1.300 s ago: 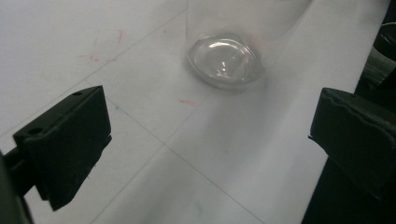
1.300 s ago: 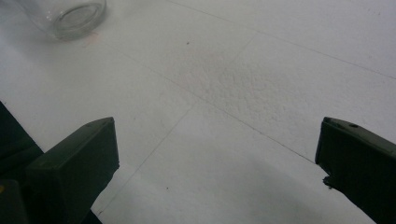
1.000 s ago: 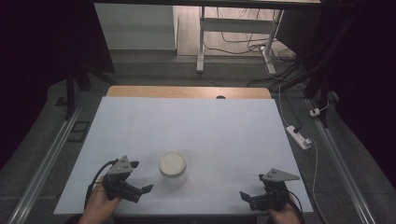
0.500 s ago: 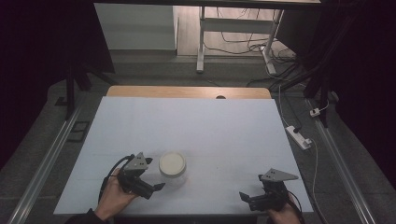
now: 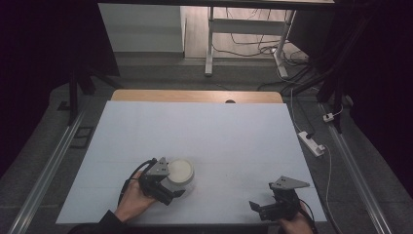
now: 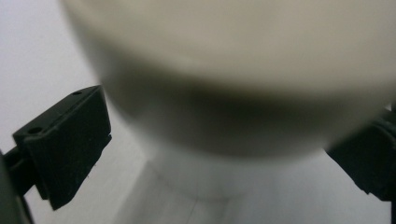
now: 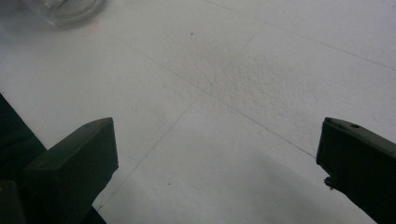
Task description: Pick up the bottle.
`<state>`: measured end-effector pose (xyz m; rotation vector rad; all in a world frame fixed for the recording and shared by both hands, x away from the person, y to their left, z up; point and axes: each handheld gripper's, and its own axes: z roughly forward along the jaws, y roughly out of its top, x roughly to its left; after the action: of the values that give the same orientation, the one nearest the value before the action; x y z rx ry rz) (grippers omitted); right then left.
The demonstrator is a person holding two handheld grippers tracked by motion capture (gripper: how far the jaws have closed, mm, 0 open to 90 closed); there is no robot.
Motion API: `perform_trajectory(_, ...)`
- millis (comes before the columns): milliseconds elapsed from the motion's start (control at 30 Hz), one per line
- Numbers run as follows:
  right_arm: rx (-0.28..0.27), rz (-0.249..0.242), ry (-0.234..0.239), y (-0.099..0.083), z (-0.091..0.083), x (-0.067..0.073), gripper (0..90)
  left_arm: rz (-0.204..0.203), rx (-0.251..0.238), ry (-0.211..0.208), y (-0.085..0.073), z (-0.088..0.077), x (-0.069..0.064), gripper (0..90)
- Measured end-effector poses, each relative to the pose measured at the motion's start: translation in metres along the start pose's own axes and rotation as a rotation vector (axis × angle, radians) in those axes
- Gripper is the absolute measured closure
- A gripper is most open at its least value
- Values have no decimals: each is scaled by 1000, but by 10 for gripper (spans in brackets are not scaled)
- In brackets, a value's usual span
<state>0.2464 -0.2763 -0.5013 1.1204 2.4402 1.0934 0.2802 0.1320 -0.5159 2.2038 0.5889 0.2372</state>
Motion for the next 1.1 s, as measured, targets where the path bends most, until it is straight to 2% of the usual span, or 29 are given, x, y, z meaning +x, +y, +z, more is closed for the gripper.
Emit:
perform_trajectory(267,5,-7,2,0,0,1,0,7,-24,-1,7,0,0,1)
perform_trajectory(433,9,-14,2,0,1,1,0,30,-17,-5,8,-1,-2,63)
perform_trajectory(533,11,-17,1,0,1,2,0,35,-16,-6,8,-1,-1,66)
perform_trajectory(867,10,-24,-1,0,1,2,0,14,-11,-5,10,-2,-2,72)
perform_trajectory(1100,9,-28,-2,0,1,3,0,23,-2,4,11,-3,-3,74)
